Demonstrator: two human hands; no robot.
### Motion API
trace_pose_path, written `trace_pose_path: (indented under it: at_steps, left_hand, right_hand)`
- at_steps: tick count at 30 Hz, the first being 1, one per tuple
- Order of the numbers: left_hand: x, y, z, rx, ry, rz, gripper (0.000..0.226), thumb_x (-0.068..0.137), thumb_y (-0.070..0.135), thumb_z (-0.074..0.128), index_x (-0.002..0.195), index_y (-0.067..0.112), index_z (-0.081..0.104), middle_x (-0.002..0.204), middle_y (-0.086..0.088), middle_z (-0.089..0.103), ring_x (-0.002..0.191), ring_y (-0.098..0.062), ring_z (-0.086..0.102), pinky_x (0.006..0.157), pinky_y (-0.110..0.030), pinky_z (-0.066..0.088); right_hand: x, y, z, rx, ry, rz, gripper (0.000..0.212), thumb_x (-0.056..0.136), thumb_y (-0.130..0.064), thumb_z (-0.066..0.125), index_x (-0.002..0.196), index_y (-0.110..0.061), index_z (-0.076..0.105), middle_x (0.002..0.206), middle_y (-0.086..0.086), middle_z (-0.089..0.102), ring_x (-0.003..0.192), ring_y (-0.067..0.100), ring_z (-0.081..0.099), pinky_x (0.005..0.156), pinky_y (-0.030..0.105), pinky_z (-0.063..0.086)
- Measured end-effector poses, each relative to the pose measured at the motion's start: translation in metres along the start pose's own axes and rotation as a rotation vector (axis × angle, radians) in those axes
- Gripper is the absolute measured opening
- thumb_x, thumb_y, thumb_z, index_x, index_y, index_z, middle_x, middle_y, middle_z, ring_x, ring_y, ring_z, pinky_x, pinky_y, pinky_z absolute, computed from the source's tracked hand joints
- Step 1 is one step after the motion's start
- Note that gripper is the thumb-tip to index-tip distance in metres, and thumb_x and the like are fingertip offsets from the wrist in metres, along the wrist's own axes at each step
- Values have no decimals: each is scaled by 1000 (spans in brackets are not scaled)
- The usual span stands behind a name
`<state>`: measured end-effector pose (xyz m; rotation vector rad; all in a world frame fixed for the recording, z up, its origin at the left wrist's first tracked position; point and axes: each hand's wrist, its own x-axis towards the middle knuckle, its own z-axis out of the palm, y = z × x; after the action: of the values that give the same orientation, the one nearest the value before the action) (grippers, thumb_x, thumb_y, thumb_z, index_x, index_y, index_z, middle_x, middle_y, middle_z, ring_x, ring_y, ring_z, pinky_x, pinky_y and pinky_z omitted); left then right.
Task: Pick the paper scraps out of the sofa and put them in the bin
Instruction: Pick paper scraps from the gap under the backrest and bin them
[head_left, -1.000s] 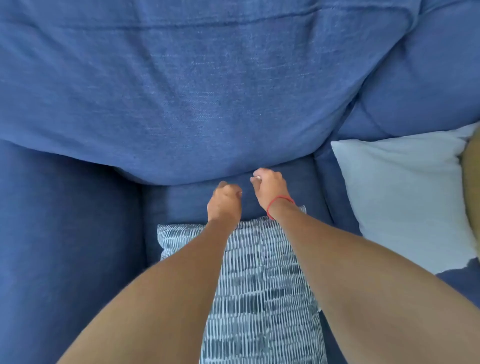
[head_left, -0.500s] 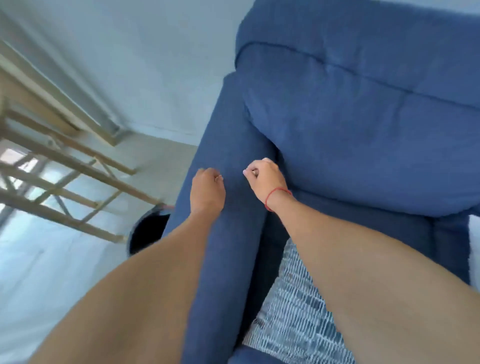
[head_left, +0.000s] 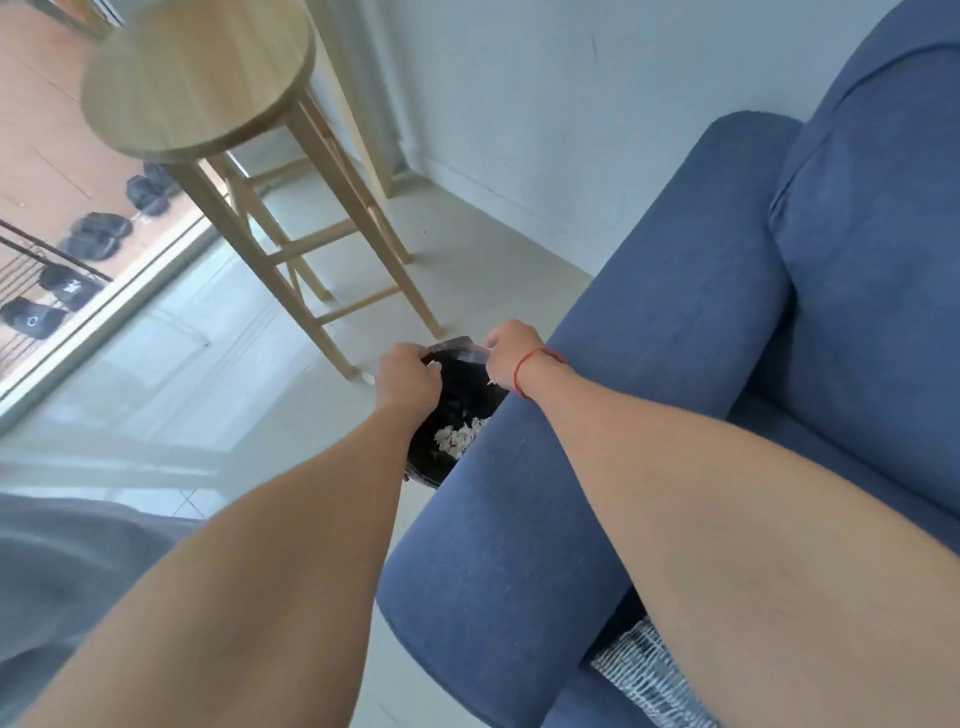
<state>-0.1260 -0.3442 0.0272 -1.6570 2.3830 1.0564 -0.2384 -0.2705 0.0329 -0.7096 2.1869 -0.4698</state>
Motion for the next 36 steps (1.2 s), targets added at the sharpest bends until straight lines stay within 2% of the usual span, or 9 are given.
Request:
trace_pose_path:
  at_steps: [2, 4, 6, 9, 11, 17, 23, 29, 36]
  left_hand:
    - [-4, -2, 7, 25, -53, -5, 28, 94, 19, 51, 109, -1, 65, 117, -21, 65, 107, -37, 61, 88, -38, 50]
    - [-8, 7, 15, 40, -83, 25, 26, 93, 22, 50, 101, 2, 65, 104, -22, 68, 93, -35, 62, 75, -36, 50]
    - [-14, 28, 22, 41, -111, 59, 23, 94, 21, 49, 96, 5, 64, 97, -20, 68, 83, -31, 58, 69, -31, 46]
    - [-26, 70, 36, 55, -150, 116, 39, 95, 27, 47, 129, 11, 57, 124, -11, 63, 112, -28, 59, 91, -35, 46]
    - [-37, 104, 48, 94, -173, 186, 47, 96, 30, 46, 139, 11, 47, 131, -11, 59, 115, -28, 60, 95, -36, 46]
    - [-85, 206, 117, 189, -220, 474, 50, 97, 31, 48, 143, 13, 42, 146, -6, 46, 136, -24, 42, 111, -40, 36]
    - [-169, 262, 219, 293, -406, 717, 49, 96, 27, 51, 141, 10, 44, 149, -9, 42, 140, -23, 35, 111, -39, 34]
    - [-234, 276, 335, 485, -592, 802, 52, 97, 31, 48, 143, 11, 39, 152, -8, 37, 144, -24, 28, 114, -41, 31]
    - [-262, 283, 466, 688, -731, 796, 63, 99, 40, 39, 152, 12, 18, 162, -4, 12, 151, -21, 6, 120, -41, 22]
  right_hand:
    - [-7, 11, -1, 5, -20, 31, 25, 90, 5, 45, 97, -5, 66, 110, 19, 59, 98, 34, 57, 79, 32, 51]
    - [-15, 23, -14, 59, 25, 57, 40, 91, 8, 40, 123, -5, 60, 127, 18, 55, 111, 36, 57, 89, 37, 53]
    - [-22, 40, -32, 87, 95, 74, 47, 92, 6, 38, 135, -5, 52, 139, 16, 50, 119, 35, 55, 95, 38, 52]
    - [-31, 73, -64, 132, 229, 79, 47, 92, 3, 37, 136, -6, 50, 144, 9, 47, 127, 31, 50, 102, 40, 48]
    - [-39, 101, -85, 160, 303, 97, 46, 93, 0, 39, 136, -12, 51, 144, 5, 47, 131, 27, 47, 107, 37, 42]
    - [-83, 208, -143, 178, 490, 236, 38, 93, -9, 44, 129, -10, 55, 142, 6, 48, 130, 30, 47, 108, 37, 39]
    - [-149, 326, -160, 273, 549, 416, 42, 97, -15, 46, 138, -7, 47, 154, 8, 35, 142, 27, 33, 117, 38, 29]
    - [-209, 449, -142, 426, 604, 620, 37, 96, -15, 46, 131, -5, 51, 147, 9, 43, 135, 30, 43, 112, 40, 35]
    - [-239, 579, -103, 486, 581, 770, 41, 95, -17, 47, 135, -6, 47, 144, 8, 43, 131, 31, 45, 111, 43, 38]
